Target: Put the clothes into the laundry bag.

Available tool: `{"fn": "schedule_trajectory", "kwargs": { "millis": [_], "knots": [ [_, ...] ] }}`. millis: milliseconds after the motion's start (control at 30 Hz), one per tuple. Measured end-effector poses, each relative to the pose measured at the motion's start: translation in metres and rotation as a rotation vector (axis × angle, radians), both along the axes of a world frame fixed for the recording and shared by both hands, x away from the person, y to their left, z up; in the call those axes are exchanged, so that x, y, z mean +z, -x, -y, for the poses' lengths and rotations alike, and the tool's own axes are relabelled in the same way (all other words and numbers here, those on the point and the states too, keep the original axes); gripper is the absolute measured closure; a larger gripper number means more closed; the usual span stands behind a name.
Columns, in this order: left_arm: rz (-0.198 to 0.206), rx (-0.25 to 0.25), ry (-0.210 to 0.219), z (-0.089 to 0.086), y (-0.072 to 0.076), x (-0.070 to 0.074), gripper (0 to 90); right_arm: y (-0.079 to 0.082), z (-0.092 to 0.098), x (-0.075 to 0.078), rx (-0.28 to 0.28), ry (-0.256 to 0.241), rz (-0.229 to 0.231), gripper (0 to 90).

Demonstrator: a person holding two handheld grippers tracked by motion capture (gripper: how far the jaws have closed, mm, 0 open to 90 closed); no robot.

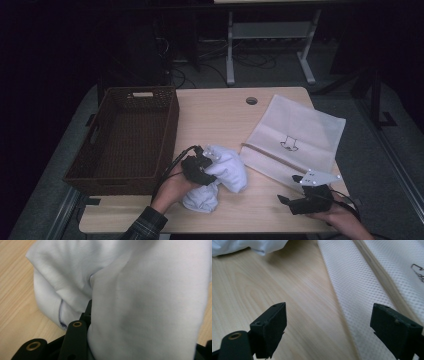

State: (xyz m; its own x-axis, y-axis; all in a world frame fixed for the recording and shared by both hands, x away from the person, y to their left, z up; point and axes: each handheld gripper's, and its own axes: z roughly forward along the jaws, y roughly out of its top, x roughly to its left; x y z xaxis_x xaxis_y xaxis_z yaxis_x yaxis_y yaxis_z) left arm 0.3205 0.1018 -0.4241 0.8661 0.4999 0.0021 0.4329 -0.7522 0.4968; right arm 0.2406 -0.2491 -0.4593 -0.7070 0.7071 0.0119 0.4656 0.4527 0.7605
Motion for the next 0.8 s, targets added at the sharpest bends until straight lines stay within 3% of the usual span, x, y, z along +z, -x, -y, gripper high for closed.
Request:
{"fn": "schedule_trajectory", "kwargs": {
  "millis": [300, 467, 633, 800],
  "knots": [
    [0.005, -0.01, 0.004, 0.003, 0.004, -0.012, 55.0, -0.008, 0.012, 0.013, -0.002, 0.01, -0.023, 17.0],
    [-0.015, 0.0, 0.043, -0.001, 0.003, -0.016, 50.2, -0.022, 0.011, 0.015, 0.009, 0.034, -0.025, 19.1],
    [-0.023, -0.007, 0.044, 0.0, 0.002, -0.017, 46.9, -0.036, 0.01, 0.017, 0.016, 0.056, -0.014, 23.7],
    [-0.026, 0.0, 0.051, 0.001, 0.002, -0.019, 46.2, -0.049, 0.01, 0.02, 0.017, 0.044, -0.012, 27.9]
  ]
}}
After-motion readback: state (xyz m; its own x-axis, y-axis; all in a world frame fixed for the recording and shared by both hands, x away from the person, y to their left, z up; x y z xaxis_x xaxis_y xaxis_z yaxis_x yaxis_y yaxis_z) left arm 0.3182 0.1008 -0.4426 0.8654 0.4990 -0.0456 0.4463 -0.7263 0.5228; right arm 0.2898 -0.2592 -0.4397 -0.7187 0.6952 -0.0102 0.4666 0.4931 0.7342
